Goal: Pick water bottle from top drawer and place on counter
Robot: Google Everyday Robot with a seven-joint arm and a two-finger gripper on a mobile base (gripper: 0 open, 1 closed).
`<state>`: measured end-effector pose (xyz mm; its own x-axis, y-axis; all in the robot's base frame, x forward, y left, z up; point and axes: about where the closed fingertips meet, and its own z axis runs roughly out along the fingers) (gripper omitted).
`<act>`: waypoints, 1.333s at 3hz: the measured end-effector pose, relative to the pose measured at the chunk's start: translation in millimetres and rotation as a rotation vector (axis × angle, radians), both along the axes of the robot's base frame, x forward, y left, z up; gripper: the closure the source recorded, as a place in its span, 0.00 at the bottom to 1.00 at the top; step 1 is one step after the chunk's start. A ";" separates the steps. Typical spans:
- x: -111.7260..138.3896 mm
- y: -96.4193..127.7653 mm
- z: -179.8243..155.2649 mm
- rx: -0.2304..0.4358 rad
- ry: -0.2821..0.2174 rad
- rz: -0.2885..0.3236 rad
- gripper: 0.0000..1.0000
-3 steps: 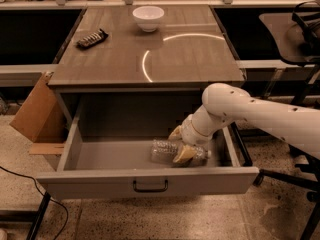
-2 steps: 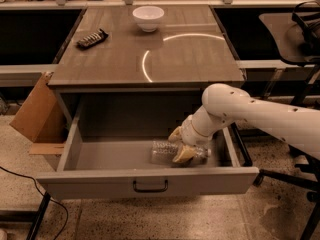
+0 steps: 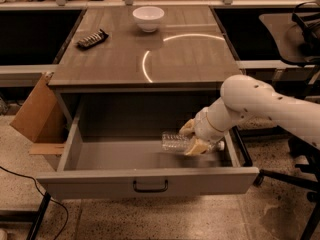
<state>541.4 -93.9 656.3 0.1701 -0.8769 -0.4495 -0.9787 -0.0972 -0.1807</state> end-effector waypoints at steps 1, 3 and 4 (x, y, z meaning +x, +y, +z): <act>-5.2 -46.6 75.7 0.022 -0.119 -0.031 1.00; -8.0 -78.7 126.9 0.050 -0.201 -0.038 1.00; 3.0 -71.6 164.8 0.082 -0.267 -0.004 1.00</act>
Offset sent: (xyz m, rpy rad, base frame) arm -0.0127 -0.1168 0.1837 0.0790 -0.2871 -0.0553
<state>544.3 -165.5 821.1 0.2887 -0.8405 -0.4584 -0.8957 -0.0679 -0.4395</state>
